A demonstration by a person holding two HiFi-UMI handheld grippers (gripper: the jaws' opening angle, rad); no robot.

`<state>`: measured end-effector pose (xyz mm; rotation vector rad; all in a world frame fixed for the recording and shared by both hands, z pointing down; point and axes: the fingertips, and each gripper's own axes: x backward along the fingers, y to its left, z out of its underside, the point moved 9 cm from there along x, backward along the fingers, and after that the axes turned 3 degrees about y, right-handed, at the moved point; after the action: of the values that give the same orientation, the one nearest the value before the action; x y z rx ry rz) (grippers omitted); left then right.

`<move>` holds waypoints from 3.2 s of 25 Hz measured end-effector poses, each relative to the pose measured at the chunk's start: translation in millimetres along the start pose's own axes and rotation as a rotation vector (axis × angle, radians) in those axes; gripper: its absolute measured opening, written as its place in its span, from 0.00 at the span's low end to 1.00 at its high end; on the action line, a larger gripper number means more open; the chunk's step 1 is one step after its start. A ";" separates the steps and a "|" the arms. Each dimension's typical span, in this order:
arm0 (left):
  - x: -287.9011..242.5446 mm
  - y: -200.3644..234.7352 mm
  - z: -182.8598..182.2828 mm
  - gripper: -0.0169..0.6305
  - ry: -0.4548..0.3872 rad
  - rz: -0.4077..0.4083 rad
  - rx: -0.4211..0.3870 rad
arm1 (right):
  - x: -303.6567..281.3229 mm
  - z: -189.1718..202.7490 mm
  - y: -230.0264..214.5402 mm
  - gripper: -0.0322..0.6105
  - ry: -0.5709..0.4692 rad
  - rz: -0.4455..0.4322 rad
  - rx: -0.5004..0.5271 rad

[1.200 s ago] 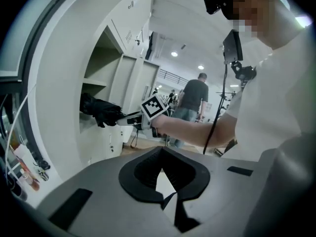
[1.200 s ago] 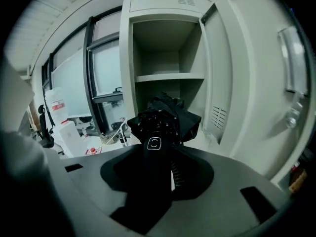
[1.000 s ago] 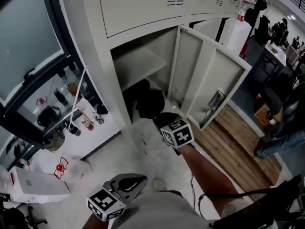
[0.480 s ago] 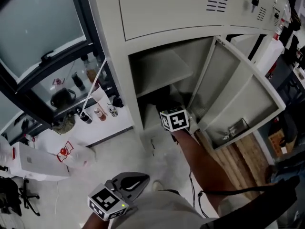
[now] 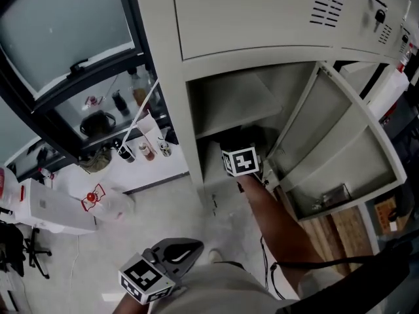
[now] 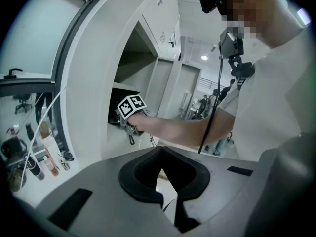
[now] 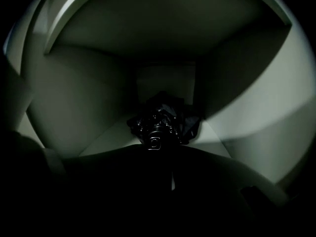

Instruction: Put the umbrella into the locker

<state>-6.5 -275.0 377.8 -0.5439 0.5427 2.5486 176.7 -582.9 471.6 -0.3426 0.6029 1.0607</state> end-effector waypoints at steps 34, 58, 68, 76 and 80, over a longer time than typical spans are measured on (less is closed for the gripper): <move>140.9 -69.1 106.6 0.04 -0.073 0.167 -0.050 | 202.6 100.9 127.8 0.11 -0.084 0.120 -0.025; 245.5 -127.4 225.8 0.04 -0.086 0.214 -0.052 | 354.8 233.7 386.1 0.08 -0.092 -0.124 0.001; 260.2 -121.6 241.2 0.04 -0.074 0.161 -0.010 | 348.1 221.6 424.2 0.08 -0.098 -0.224 0.091; 263.4 -114.0 245.4 0.04 -0.076 0.141 0.015 | 340.4 210.4 432.6 0.07 -0.098 -0.256 0.127; 260.3 -112.0 244.9 0.04 -0.071 0.142 0.021 | 337.0 209.4 431.2 0.07 -0.092 -0.261 0.127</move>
<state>-226.0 23.4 432.9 -0.4185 0.6013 2.6810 -26.7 -34.3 439.7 -0.2519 0.5243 0.7793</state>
